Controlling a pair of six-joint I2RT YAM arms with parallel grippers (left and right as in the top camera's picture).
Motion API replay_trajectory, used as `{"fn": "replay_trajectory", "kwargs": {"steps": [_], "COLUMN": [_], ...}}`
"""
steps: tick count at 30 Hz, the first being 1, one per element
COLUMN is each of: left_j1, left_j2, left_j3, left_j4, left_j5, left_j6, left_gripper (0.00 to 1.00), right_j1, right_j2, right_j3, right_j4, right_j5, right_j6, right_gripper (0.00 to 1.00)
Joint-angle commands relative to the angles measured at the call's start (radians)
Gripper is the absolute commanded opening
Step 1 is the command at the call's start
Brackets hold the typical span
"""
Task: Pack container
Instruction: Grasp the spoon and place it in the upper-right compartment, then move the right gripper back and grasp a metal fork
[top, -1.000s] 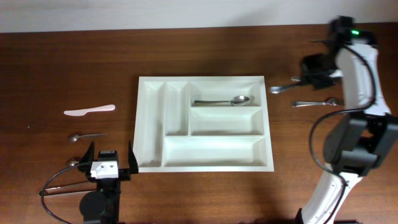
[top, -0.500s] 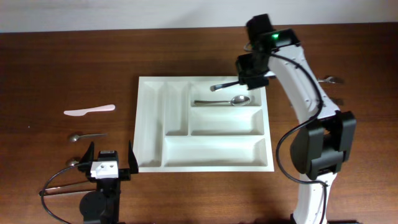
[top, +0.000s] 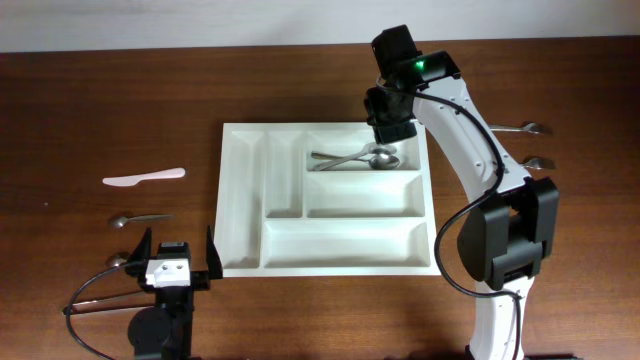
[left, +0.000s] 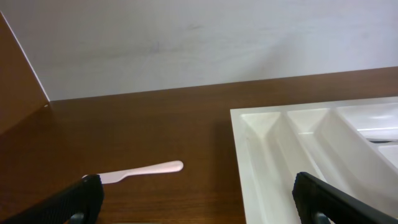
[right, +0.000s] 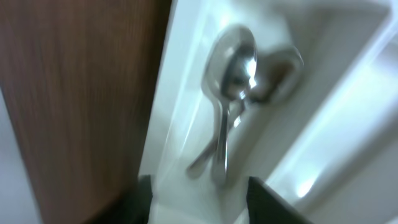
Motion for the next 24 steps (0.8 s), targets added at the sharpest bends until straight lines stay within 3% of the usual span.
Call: {"fn": "replay_trajectory", "kwargs": {"steps": [1, 9, 16, 24], "left_j1": [0.003, 0.003, 0.003, 0.003], "left_j2": [-0.009, -0.009, -0.009, -0.009], "left_j3": [-0.002, -0.002, -0.002, -0.002], "left_j4": [-0.005, -0.005, -0.005, -0.005], "left_j5": [0.001, 0.001, 0.001, 0.001], "left_j6": [0.016, 0.016, 0.016, 0.016], "left_gripper": [0.99, 0.99, 0.99, 0.99], "right_j1": [-0.030, -0.223, -0.447, -0.577], "right_j2": [0.014, 0.010, 0.017, 0.030], "right_j3": [0.002, 0.038, 0.020, -0.052], "right_j4": [0.007, 0.002, -0.097, -0.087], "right_j5": [0.118, 0.088, 0.106, 0.115], "right_j6": [-0.113, -0.338, -0.354, -0.388], "right_gripper": [0.69, 1.00, 0.99, 0.99]}}
